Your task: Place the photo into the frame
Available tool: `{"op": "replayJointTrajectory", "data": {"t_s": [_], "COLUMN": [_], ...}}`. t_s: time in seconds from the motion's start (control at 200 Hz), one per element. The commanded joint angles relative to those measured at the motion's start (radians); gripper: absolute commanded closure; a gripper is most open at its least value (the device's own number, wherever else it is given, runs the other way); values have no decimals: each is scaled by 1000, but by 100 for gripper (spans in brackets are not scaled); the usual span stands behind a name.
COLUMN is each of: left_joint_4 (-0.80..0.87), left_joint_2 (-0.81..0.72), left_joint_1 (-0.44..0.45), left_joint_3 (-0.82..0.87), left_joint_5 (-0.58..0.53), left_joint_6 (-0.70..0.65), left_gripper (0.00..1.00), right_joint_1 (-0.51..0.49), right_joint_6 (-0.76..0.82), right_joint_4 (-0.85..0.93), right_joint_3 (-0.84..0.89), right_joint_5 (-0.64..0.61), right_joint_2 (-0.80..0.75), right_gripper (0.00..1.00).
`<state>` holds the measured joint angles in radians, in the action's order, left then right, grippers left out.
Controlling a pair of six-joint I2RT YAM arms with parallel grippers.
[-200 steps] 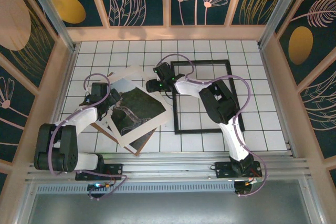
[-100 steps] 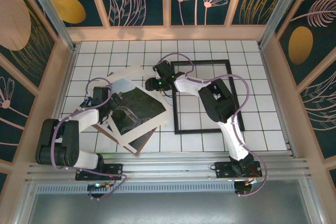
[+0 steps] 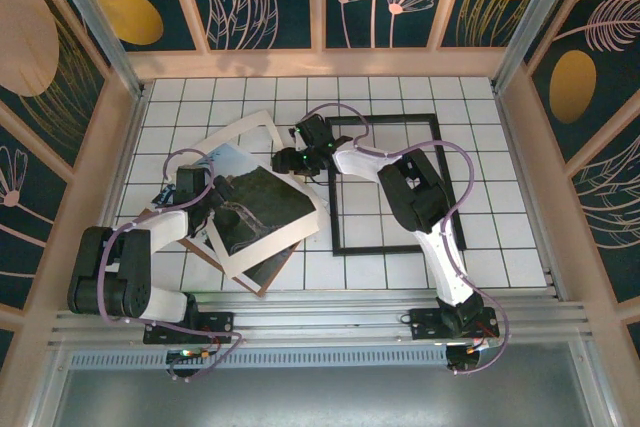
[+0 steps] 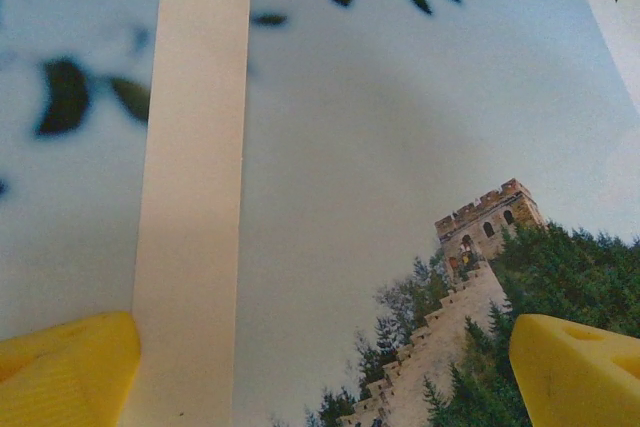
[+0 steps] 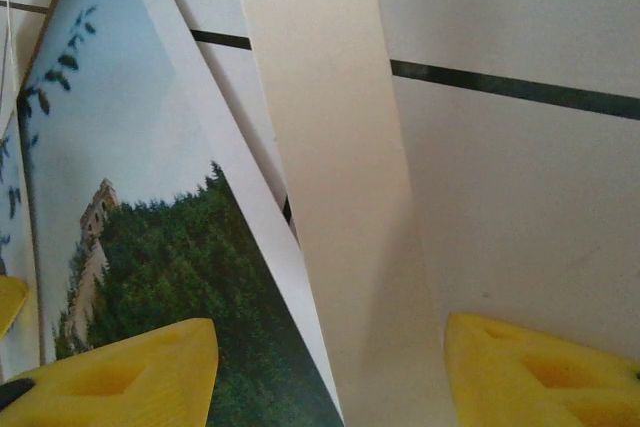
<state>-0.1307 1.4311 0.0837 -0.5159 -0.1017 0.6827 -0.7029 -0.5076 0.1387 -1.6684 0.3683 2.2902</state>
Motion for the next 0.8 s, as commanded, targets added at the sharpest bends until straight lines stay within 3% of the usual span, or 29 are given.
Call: {"op": "replayJointTrajectory", "data": {"t_s": [0.0, 0.35, 0.796], "left_joint_4": [14, 5, 14], "left_joint_2": [18, 1, -41], "left_joint_1": [-1, -1, -1], "left_joint_3": [22, 18, 17], "left_joint_5": [62, 76, 36], "left_joint_6": [7, 5, 5], "left_gripper": [5, 4, 3], "right_joint_1": [-13, -52, -58], "right_joint_6": [3, 132, 148], "right_joint_4": [29, 217, 249], "right_joint_3": [-48, -155, -205], "right_joint_5": [17, -231, -270], "right_joint_2": [31, 78, 90], "right_gripper": [40, 58, 70]}}
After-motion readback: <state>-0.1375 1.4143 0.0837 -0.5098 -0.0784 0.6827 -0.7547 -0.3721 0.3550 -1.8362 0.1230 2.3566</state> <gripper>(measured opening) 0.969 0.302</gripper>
